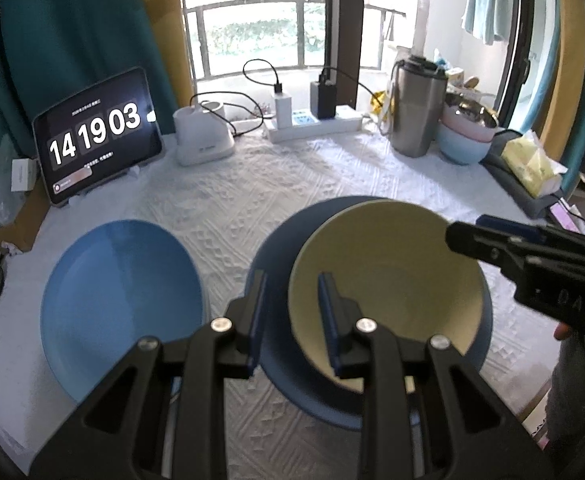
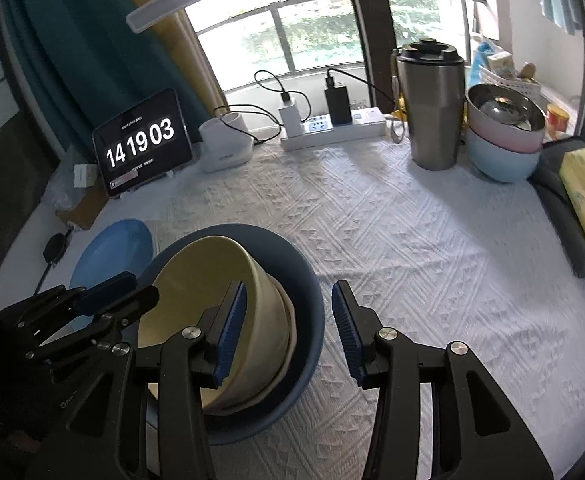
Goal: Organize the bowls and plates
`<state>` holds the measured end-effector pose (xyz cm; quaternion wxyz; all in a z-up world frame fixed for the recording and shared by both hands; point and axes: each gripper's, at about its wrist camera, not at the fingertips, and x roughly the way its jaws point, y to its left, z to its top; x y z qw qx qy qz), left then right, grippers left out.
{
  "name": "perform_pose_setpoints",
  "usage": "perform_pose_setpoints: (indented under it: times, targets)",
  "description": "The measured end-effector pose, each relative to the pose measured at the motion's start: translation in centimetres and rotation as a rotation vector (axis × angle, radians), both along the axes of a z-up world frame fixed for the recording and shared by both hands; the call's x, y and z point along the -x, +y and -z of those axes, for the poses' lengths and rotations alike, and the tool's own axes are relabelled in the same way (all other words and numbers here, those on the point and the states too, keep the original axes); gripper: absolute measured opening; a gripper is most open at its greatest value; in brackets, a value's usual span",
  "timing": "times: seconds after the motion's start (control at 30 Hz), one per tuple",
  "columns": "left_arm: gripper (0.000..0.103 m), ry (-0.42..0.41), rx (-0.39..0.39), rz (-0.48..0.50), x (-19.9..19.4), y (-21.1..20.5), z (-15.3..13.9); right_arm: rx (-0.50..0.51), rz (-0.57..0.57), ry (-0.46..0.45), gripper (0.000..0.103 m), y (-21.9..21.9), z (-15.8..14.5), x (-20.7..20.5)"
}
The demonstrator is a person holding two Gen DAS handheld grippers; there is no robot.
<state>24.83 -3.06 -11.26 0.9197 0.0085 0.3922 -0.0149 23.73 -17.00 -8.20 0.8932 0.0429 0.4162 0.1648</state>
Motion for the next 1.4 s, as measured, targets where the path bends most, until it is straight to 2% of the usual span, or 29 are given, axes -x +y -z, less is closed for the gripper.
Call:
perform_pose_setpoints:
  times: [0.4,0.63,0.7,0.83,0.87,1.4]
  targets:
    - [0.028,-0.041,0.063,0.007,2.0,3.6,-1.0,0.036,0.078,-0.022,0.047,-0.6,-1.2,1.5]
    - [0.029,-0.018,0.107,-0.007,2.6,5.0,0.0,0.05,0.123,-0.012,0.047,-2.0,-1.2,2.5]
    - [0.031,0.002,0.115,-0.002,2.7,4.8,0.6,0.058,0.129,-0.003,0.047,-2.2,-1.1,2.7]
    - [0.046,0.026,0.14,0.001,2.9,4.6,1.5,0.059,0.133,0.021,0.047,-2.5,-0.4,3.1]
    - [0.046,0.033,0.15,0.001,2.9,4.7,1.6,0.059,0.133,0.025,0.047,-2.5,-0.3,3.2]
    - [0.047,0.051,0.11,-0.015,2.2,3.8,2.2,0.019,0.114,0.052,0.047,-3.3,1.3,2.6]
